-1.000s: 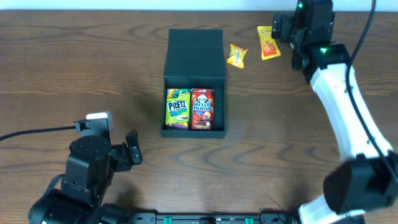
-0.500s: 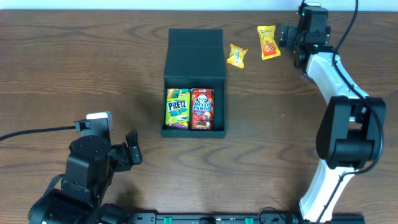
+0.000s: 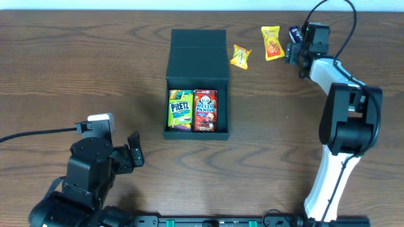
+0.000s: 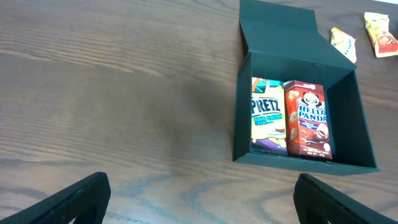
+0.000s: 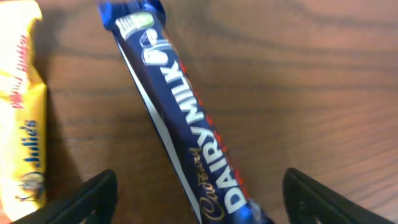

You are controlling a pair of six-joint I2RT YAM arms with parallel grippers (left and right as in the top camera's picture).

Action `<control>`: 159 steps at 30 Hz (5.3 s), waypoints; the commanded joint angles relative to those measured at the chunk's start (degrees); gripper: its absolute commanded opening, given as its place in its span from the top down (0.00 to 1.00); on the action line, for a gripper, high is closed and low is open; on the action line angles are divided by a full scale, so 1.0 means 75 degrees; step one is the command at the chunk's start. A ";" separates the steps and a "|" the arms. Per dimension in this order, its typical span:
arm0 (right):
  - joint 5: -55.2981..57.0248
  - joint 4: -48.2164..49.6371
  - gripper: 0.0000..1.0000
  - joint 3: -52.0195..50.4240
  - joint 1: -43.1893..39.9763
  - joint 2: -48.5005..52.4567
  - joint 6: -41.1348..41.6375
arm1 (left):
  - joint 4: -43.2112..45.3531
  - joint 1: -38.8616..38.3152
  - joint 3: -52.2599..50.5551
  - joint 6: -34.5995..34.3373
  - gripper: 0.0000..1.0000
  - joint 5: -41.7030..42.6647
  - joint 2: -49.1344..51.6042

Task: Pack container
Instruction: 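Grasp the blue Dairy Milk bar with the right gripper, then lower the Dairy Milk bar into the box right of Hello Panda, release, then move the right gripper back toward the yellow Julie's packet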

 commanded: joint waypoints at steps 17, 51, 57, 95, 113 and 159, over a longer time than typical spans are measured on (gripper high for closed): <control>-0.0321 0.0006 0.51 0.0111 -0.0178 0.0224 0.0475 | -0.0015 0.0023 0.0157 0.0047 0.05 -0.0143 -0.0023; -0.2046 -0.0863 0.86 0.0117 -0.0154 -0.1419 0.1384 | -0.0012 0.0023 0.0157 0.0047 0.05 -0.0143 -0.0023; -0.2157 -0.1859 0.90 0.0117 0.0469 -0.2649 0.1390 | -0.0015 0.0023 0.0157 0.0047 0.05 -0.0143 -0.0023; 0.0889 -0.6761 0.98 -0.0697 0.6088 -0.3640 0.7204 | -0.0015 0.0023 0.0157 0.0047 0.05 -0.0143 -0.0023; 0.0729 -0.6271 0.39 -0.1434 0.6088 -0.3640 0.7326 | -0.0015 0.0023 0.0157 0.0047 0.05 -0.0143 -0.0023; 0.0982 -0.1845 0.04 -0.0493 0.2308 -0.3040 0.1513 | -0.0012 0.0023 0.0157 0.0047 0.05 -0.0143 -0.0023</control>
